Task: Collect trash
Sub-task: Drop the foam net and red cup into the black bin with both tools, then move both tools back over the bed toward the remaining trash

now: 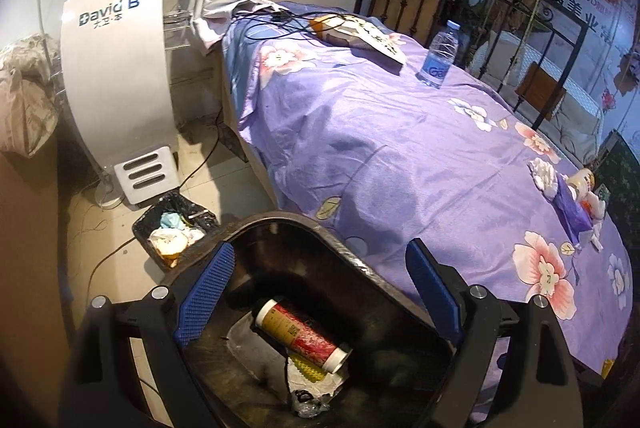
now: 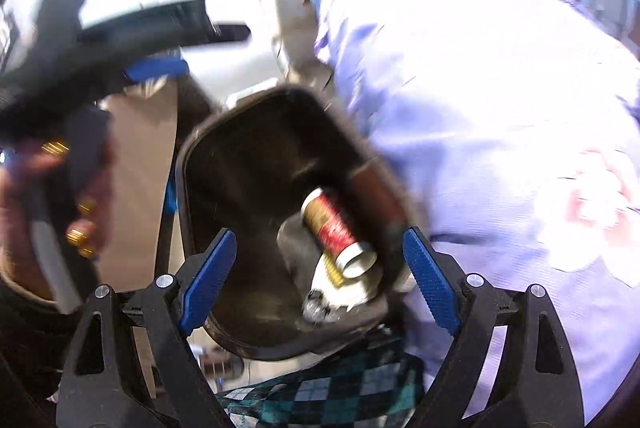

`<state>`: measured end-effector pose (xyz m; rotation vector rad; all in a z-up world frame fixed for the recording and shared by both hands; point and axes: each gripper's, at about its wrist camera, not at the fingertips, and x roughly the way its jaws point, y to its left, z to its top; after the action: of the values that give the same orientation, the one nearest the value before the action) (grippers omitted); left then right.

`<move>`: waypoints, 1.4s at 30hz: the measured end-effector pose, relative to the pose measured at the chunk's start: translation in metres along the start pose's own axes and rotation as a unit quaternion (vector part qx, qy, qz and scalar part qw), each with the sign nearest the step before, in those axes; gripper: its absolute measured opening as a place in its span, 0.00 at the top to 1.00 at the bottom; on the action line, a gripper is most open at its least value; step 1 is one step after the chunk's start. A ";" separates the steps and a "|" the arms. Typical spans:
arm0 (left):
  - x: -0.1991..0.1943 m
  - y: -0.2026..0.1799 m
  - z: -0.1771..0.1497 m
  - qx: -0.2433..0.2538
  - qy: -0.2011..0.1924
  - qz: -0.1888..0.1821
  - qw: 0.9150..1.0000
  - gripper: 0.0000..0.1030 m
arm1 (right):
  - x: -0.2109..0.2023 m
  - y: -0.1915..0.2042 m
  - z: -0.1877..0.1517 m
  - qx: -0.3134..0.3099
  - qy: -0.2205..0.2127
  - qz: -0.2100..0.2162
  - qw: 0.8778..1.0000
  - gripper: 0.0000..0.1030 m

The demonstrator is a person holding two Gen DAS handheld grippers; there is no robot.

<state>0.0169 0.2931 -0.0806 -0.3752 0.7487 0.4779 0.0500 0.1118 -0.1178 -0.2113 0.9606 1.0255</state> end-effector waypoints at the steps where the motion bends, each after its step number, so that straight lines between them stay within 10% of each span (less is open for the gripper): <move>1: 0.002 -0.009 0.000 0.007 0.002 -0.009 1.000 0.17 | -0.014 -0.007 -0.003 0.009 -0.018 -0.005 1.000 0.18; 9: 0.010 -0.103 -0.011 0.106 0.016 -0.086 0.991 0.17 | -0.097 -0.067 -0.038 0.097 -0.102 -0.047 0.989 0.18; 26: 0.052 -0.313 -0.017 0.216 0.104 -0.265 0.934 0.16 | -0.220 -0.223 -0.096 0.205 -0.133 -0.199 0.949 0.18; 32: 0.092 -0.376 -0.010 0.209 0.137 -0.271 0.930 0.16 | -0.230 -0.247 -0.106 0.216 -0.129 -0.220 0.942 0.18; 42: 0.173 -0.417 0.004 0.146 0.180 -0.225 0.946 0.25 | -0.236 -0.280 -0.106 0.212 -0.115 -0.248 0.938 0.18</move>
<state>0.3527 -0.0029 -0.1380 -0.3443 1.0385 -0.1410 0.1730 -0.2464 -0.0764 0.0304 0.8337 0.3545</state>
